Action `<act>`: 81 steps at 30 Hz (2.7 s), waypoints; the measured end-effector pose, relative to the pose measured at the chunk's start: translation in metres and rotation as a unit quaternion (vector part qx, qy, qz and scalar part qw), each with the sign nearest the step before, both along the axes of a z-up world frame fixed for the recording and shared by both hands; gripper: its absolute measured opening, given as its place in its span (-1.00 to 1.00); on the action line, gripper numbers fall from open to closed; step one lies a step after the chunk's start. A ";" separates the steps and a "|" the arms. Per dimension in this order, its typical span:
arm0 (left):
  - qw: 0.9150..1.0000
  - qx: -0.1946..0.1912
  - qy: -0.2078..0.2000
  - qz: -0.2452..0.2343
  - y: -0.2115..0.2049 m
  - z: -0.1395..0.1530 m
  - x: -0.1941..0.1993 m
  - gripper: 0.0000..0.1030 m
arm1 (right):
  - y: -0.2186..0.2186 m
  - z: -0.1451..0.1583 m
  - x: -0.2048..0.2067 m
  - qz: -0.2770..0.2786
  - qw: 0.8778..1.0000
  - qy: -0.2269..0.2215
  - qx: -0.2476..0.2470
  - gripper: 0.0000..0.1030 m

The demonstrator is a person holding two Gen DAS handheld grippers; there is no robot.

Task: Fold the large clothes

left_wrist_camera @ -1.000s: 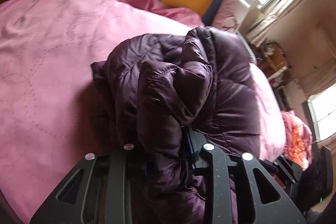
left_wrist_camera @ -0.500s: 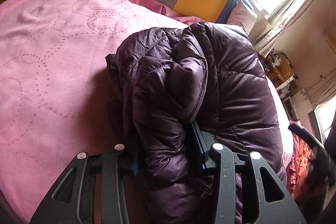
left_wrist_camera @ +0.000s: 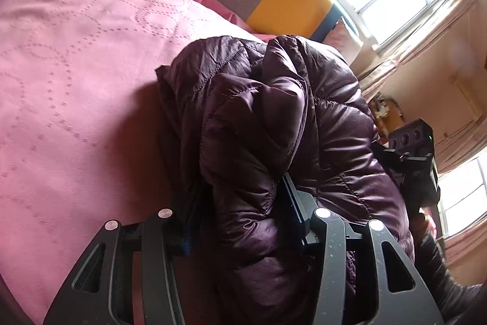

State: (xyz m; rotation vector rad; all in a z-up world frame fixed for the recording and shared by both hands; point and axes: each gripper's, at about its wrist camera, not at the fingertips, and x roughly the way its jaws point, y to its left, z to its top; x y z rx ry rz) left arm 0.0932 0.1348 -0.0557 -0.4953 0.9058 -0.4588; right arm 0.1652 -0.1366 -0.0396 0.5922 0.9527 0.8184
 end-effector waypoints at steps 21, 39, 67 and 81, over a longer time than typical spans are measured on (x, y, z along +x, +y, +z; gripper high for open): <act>0.962 0.145 -0.039 -0.228 -0.314 0.019 0.112 -0.09 | -0.255 -0.007 -0.052 -0.258 0.954 -0.026 -0.151 0.11; 0.974 0.179 -0.052 -0.128 -0.269 0.020 0.089 0.49 | -0.133 0.029 -0.056 -0.300 0.883 -0.089 -0.351 0.47; 0.965 0.221 -0.140 -0.014 -0.214 0.075 0.000 0.88 | -0.092 0.035 -0.132 -0.395 0.837 -0.109 -0.364 0.95; 0.960 0.230 -0.161 0.013 -0.197 0.076 -0.042 0.92 | -0.069 0.045 -0.187 -0.452 0.807 -0.100 -0.366 0.96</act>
